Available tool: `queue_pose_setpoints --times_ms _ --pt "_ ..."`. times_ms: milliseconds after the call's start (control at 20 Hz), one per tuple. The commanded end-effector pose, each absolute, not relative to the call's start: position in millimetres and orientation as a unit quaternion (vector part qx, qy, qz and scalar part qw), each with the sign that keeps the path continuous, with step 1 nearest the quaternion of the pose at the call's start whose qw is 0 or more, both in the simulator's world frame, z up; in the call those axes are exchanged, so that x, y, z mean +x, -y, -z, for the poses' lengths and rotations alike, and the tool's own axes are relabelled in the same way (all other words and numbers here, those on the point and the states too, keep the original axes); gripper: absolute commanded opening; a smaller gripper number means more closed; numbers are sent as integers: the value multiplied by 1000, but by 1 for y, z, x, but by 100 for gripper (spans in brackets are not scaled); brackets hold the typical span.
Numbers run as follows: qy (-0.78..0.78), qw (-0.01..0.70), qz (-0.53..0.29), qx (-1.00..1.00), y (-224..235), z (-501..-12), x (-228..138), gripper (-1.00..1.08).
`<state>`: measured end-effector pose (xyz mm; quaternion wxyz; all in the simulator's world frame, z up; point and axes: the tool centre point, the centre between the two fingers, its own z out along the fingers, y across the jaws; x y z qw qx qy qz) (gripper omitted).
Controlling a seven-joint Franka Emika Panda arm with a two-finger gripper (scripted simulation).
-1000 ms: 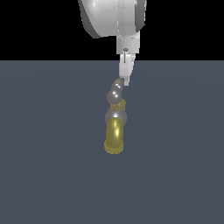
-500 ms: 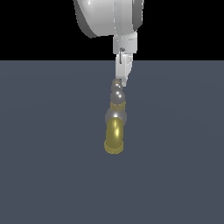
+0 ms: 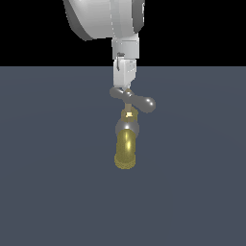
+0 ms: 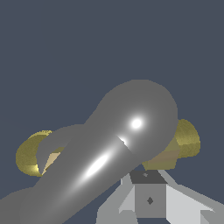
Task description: Turn on the faucet by rotating a designated handle.
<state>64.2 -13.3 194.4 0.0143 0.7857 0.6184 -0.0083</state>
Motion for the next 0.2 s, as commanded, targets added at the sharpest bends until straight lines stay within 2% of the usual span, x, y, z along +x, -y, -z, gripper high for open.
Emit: queue_pose_setpoints --times_ms 0,150 --pt "-652 1 1 758 -60 -196 56 -100" --pt "-655 0 0 756 -73 -196 52 -100"
